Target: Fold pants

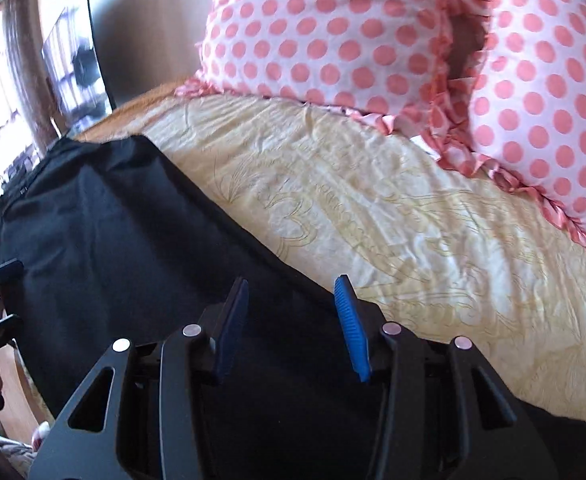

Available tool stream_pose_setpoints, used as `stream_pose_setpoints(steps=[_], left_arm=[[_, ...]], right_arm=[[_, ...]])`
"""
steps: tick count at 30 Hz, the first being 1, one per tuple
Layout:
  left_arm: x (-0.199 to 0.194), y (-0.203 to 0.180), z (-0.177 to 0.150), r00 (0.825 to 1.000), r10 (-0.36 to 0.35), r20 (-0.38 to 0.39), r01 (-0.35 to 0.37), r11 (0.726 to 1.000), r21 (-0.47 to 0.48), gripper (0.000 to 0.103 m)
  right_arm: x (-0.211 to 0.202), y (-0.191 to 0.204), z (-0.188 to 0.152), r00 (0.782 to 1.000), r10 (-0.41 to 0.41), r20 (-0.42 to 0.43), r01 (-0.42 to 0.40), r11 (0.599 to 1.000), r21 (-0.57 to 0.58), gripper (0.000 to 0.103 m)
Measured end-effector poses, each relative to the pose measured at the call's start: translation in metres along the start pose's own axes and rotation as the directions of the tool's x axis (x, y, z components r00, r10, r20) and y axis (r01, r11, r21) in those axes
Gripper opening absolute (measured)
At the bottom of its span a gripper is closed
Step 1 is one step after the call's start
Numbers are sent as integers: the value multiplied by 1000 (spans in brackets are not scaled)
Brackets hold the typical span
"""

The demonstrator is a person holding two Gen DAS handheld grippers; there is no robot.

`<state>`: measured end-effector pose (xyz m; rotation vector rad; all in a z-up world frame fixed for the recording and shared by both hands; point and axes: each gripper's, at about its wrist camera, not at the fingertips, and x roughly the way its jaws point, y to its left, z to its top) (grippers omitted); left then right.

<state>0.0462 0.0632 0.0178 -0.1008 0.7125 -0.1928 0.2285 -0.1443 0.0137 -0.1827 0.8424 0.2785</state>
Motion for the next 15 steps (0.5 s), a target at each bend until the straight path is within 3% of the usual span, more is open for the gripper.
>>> stream_pose_setpoints(steps=[5, 8, 10, 15], left_arm=[[6, -1, -2, 1000, 15, 2, -15, 999, 42, 101], [9, -6, -4, 999, 35, 7, -35, 996, 83, 101], [9, -6, -4, 999, 37, 12, -38, 995, 93, 101], [10, -3, -2, 1000, 24, 14, -25, 997, 77, 101]], right_arm=[[11, 10, -3, 999, -4, -41, 0, 997, -75, 36], [11, 19, -2, 998, 34, -52, -38, 996, -82, 19], [12, 21, 1, 999, 17, -50, -22, 995, -97, 3], [23, 9, 12, 999, -26, -32, 24, 998, -51, 1]])
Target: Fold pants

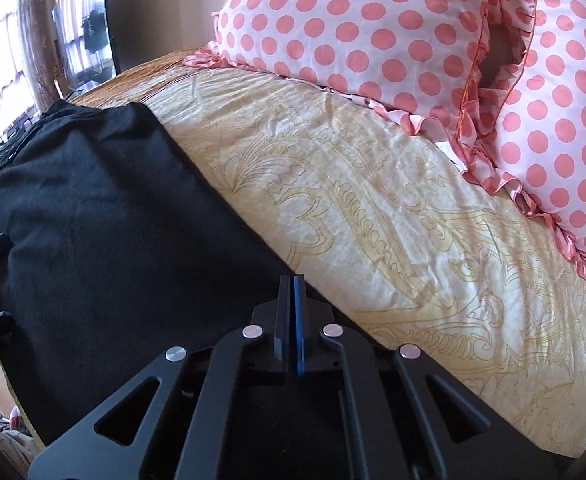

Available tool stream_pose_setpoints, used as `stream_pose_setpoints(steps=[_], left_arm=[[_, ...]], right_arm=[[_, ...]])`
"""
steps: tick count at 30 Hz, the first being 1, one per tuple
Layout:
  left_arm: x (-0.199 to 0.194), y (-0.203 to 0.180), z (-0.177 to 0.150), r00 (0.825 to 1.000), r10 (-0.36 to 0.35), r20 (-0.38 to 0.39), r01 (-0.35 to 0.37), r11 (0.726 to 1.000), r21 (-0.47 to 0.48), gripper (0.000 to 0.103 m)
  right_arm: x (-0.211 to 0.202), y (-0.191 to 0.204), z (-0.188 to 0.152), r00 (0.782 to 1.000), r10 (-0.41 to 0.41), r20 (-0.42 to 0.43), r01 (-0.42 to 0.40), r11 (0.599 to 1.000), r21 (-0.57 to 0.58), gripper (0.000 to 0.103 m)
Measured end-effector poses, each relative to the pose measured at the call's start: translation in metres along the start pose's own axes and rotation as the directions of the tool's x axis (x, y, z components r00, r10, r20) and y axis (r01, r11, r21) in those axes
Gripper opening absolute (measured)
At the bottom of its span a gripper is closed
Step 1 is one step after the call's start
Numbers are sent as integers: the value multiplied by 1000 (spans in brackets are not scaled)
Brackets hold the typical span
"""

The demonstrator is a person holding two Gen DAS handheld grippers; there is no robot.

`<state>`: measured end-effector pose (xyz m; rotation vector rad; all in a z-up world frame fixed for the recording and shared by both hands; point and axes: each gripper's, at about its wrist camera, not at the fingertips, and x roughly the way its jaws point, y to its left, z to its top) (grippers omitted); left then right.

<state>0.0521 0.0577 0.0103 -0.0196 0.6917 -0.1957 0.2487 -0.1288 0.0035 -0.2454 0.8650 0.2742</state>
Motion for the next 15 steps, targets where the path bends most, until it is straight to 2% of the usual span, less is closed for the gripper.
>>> stream_pose_setpoints(steps=[3, 4, 7, 9, 11, 13, 14, 15], left_arm=[[0, -1, -1, 1000, 0, -1, 0, 1000, 8, 101], [0, -1, -1, 1000, 1, -1, -1, 1000, 15, 101], [0, -2, -1, 1000, -1, 0, 1, 1000, 25, 101], [-1, -1, -2, 1000, -10, 4, 10, 1000, 24, 101], [-1, 0, -3, 1000, -20, 11, 19, 1000, 23, 101], [-1, 0, -4, 1000, -22, 15, 21, 999, 31, 101], [-1, -1, -4, 1000, -20, 15, 20, 999, 37, 101], [-1, -2, -4, 1000, -18, 15, 17, 999, 42, 101]], right_arm=[[-3, 1, -4, 1000, -12, 15, 12, 1000, 1, 4], [-7, -3, -7, 1000, -19, 13, 19, 999, 31, 13], [-37, -33, -25, 995, -63, 71, 49, 983, 178, 25], [-64, -57, -46, 988, -113, 109, 76, 952, 296, 32], [-102, -88, -83, 973, -189, 130, 111, 885, 453, 33], [-143, -118, -126, 950, -290, 113, 170, 788, 591, 39], [-160, -130, -147, 936, -342, 88, 205, 730, 651, 44], [-183, -147, -176, 916, -399, 46, 244, 645, 724, 52]])
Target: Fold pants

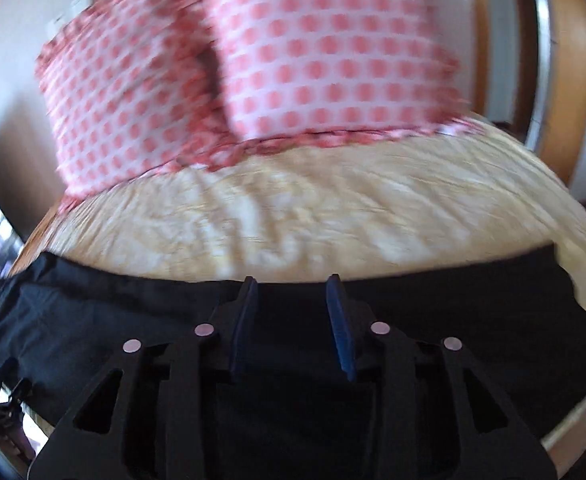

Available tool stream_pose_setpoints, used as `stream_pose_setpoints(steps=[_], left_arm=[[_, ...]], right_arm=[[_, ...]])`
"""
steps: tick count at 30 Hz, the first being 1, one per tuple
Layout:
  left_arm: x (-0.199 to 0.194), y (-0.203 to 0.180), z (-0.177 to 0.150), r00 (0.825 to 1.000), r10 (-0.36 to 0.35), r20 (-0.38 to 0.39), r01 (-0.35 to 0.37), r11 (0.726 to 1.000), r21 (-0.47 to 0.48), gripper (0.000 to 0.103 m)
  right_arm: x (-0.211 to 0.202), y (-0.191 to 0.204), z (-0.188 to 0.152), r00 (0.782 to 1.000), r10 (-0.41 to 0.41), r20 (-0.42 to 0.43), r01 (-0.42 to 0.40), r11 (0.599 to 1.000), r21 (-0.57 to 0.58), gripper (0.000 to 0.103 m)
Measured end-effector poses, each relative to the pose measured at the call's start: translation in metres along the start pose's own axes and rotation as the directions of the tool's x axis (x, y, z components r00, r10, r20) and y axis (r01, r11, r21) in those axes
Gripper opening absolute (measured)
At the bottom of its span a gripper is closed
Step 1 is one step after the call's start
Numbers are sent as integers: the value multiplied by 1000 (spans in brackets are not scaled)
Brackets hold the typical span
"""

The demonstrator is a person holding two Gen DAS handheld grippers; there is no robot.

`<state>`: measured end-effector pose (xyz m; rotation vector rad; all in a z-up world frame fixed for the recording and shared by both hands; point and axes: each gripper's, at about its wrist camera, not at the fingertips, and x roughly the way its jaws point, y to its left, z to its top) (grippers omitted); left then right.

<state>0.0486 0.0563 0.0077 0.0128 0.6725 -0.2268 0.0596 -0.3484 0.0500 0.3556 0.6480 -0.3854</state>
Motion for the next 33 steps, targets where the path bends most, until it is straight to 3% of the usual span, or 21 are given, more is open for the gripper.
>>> stream_pose_setpoints(steps=[4, 7, 12, 16, 23, 24, 25, 30, 33], left_arm=[[0, 0, 0, 1000, 0, 1, 0, 1000, 0, 101], [0, 0, 0, 1000, -1, 0, 1, 1000, -8, 101], [-2, 1, 0, 1000, -10, -7, 10, 1000, -15, 101], [-2, 1, -1, 1000, -9, -8, 9, 1000, -15, 101], [-1, 1, -2, 1000, -11, -7, 11, 1000, -14, 101], [-1, 1, -1, 1000, -11, -7, 11, 1000, -14, 101], [-1, 0, -1, 1000, -12, -7, 12, 1000, -14, 101], [-3, 2, -3, 1000, -26, -7, 26, 999, -22, 101], [-5, 4, -3, 999, -44, -7, 44, 998, -37, 101]], right_arm=[[-35, -99, -15, 985, -174, -9, 170, 947, 272, 54], [-44, -145, -26, 966, -256, -32, 249, 892, 378, 52], [-30, -175, -37, 966, -241, -90, 254, 842, 476, 50], [-27, -181, -45, 965, -242, -105, 262, 837, 481, 49], [-32, -182, -53, 983, -166, -79, 182, 828, 531, 42], [-32, -184, -55, 986, -153, -70, 166, 822, 544, 31], [-31, -186, -56, 989, -132, -60, 143, 816, 560, 26], [-32, -190, -58, 997, -76, 31, 42, 797, 603, 16], [-43, -178, -48, 994, -33, 106, -34, 818, 575, 15]])
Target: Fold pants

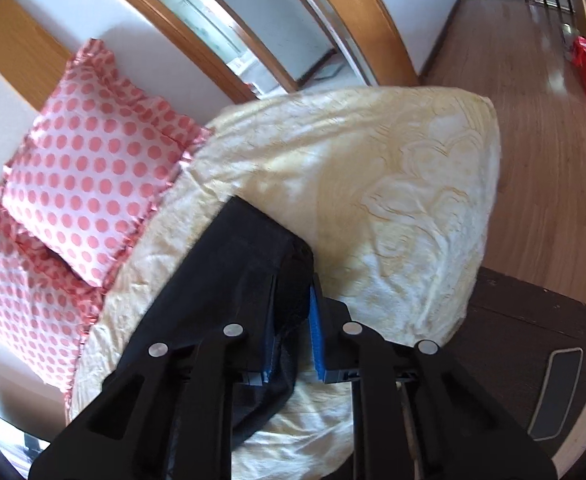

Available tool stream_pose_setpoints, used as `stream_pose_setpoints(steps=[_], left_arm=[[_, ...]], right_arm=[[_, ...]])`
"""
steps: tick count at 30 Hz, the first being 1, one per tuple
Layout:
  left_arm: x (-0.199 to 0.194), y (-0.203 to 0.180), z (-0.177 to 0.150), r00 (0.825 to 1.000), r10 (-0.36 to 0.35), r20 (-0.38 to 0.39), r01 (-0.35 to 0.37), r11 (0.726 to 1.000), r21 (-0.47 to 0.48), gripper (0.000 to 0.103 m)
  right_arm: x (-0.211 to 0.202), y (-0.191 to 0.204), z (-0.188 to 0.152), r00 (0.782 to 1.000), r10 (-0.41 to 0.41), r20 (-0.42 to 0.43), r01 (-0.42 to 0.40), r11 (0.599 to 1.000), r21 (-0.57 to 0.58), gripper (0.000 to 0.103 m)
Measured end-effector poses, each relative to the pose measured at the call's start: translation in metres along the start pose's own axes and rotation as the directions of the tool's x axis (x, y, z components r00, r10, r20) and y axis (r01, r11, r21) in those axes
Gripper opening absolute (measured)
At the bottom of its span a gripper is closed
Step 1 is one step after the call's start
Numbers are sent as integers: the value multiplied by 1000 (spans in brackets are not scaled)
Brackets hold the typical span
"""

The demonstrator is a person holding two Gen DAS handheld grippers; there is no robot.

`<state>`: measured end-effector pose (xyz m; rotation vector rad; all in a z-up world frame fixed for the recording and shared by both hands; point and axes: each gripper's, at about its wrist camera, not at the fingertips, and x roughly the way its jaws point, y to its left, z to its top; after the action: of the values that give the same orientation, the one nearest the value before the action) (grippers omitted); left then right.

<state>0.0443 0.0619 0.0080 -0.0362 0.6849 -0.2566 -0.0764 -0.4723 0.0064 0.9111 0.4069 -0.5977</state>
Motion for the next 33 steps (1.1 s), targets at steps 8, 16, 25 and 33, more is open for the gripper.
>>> stream_pose_setpoints(steps=[8, 16, 25, 33], left_arm=[[-12, 9, 3, 999, -51, 17, 52, 996, -76, 101], [-36, 24, 1, 998, -17, 58, 25, 991, -133, 101], [-54, 52, -5, 996, 53, 71, -39, 982, -185, 101], [-71, 69, -2, 988, 102, 112, -75, 973, -218, 101]], right_arm=[[-22, 125, -26, 940, 334, -71, -341, 916, -211, 15], [-2, 278, -139, 738, 544, -399, -669, 669, -324, 15], [60, 314, -286, 645, 336, -686, -695, 631, -344, 15], [44, 342, -272, 619, 470, -629, -748, 598, -289, 15]])
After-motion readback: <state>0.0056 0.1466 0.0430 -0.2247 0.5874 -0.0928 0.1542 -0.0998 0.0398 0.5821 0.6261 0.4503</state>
